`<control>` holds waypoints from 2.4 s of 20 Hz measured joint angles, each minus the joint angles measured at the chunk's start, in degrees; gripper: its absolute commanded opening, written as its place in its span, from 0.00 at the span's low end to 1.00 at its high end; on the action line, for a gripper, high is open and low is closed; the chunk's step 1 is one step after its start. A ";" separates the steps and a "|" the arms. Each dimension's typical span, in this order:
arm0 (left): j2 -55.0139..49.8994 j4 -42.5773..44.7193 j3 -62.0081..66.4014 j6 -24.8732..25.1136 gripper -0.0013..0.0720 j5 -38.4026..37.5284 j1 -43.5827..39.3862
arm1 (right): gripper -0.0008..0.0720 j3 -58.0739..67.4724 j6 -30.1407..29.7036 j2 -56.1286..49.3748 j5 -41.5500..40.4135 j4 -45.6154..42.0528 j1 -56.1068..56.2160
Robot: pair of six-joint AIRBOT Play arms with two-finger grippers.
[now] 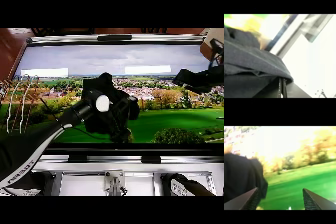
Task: Fold the shirts.
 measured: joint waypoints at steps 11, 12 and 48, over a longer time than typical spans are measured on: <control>0.42 2.91 -3.89 -6.86 0.08 1.11 -3.58 | 0.91 -4.83 -2.99 -2.89 7.04 0.42 -1.60; 0.50 3.54 -3.91 -7.06 0.08 0.59 -2.78 | 0.91 -7.26 -4.35 -3.78 7.08 1.99 -1.62; 38.91 35.12 28.70 -19.39 0.08 19.08 22.82 | 0.08 13.66 -6.16 25.79 -25.07 -21.55 18.67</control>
